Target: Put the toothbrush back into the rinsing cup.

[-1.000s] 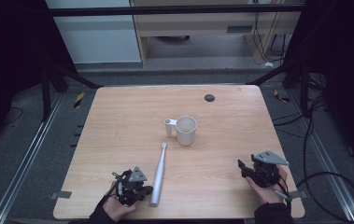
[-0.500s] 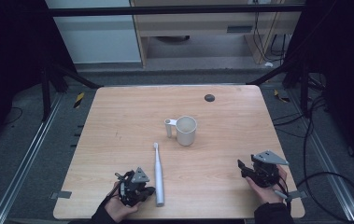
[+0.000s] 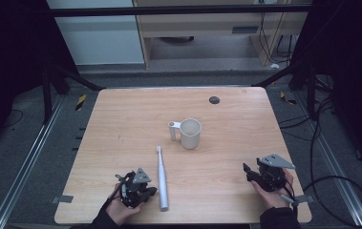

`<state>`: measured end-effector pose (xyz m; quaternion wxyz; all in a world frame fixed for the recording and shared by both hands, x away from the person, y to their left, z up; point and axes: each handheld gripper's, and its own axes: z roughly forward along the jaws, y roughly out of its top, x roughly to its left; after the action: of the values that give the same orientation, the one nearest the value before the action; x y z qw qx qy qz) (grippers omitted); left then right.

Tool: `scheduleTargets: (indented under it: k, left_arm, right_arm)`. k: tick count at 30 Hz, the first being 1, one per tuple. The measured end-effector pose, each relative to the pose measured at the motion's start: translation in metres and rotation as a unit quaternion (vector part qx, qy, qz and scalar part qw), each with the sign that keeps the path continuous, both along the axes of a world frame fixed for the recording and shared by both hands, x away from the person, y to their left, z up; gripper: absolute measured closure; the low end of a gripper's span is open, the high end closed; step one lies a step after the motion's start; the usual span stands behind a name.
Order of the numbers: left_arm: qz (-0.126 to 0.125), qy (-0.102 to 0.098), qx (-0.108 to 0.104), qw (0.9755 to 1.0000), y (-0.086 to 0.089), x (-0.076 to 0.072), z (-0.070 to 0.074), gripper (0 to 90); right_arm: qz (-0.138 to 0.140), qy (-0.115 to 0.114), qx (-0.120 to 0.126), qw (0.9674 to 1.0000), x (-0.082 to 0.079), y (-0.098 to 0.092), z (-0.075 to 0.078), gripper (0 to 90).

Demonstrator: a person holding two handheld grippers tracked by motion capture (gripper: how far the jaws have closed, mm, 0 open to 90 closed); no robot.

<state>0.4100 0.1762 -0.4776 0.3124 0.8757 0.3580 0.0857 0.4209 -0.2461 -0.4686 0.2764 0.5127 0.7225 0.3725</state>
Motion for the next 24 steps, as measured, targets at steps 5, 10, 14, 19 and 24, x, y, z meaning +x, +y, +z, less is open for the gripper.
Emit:
scheduleTargets:
  k: [5, 10, 14, 19, 24]
  left_arm:
    - [0.033, -0.017, 0.004, 0.9993, -0.002, 0.023, 0.003, 89.7]
    - [0.049, -0.024, 0.008, 0.9985, -0.006, 0.038, 0.002, 89.7]
    - [0.055, -0.028, 0.011, 0.998, -0.01, 0.047, 0.0, 89.7]
    - [0.055, -0.03, 0.013, 0.998, -0.016, 0.057, -0.001, 89.7]
    - [0.053, -0.03, 0.015, 0.998, -0.02, 0.061, -0.002, 89.8]
  right_arm:
    - [0.001, 0.001, 0.0, 1.0, 0.0, 0.001, 0.0, 43.3]
    - [0.001, 0.002, 0.0, 1.0, 0.001, 0.001, 0.0, 43.4]
    - [0.001, 0.002, 0.0, 1.0, 0.001, 0.001, -0.001, 43.4]
    - [0.001, 0.002, 0.0, 1.0, 0.001, 0.001, -0.001, 43.4]
    - [0.002, 0.001, -0.001, 1.0, 0.001, 0.001, -0.001, 43.4]
